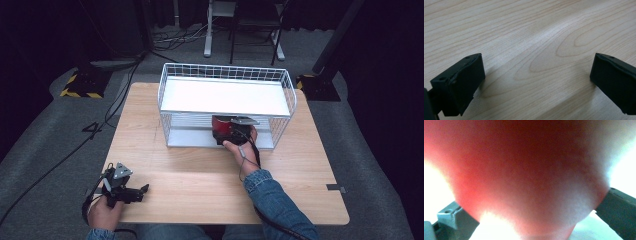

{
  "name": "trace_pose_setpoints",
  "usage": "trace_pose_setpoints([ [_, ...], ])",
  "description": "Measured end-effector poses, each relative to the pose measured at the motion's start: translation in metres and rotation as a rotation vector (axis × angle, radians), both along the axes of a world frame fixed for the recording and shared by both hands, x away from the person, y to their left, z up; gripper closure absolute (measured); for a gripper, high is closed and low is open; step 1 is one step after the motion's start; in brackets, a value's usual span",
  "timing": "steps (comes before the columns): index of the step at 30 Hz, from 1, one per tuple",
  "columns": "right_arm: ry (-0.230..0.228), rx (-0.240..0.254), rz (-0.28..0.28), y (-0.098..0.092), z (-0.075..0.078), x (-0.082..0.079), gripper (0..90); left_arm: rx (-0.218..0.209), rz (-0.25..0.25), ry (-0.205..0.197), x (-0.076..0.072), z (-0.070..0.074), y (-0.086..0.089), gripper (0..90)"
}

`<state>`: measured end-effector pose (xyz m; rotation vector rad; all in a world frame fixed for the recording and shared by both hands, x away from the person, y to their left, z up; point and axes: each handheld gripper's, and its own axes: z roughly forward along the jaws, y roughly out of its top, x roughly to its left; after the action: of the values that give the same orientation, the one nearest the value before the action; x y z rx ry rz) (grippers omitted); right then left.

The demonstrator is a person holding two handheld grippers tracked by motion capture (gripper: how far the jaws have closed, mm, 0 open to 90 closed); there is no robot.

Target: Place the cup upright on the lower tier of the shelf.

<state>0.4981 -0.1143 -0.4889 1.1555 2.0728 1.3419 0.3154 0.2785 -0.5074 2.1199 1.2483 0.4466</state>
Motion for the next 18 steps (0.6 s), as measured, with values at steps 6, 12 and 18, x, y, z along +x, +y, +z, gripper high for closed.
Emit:
trace_pose_setpoints([
  [6,-0.006,-0.013,0.018,-0.002,0.002,-0.004,0.0,0.0,0.0,0.0,0.0,0.0,0.0,0.0],
  [12,-0.041,-0.011,0.021,-0.012,0.006,-0.013,0.0,0.0,0.0,0.0,0.0,0.0,0.0,0.0],
  [18,-0.041,0.003,0.025,-0.022,0.013,-0.025,0.0,0.001,-0.003,0.0,0.0,0.0,0.0,0.0],
])
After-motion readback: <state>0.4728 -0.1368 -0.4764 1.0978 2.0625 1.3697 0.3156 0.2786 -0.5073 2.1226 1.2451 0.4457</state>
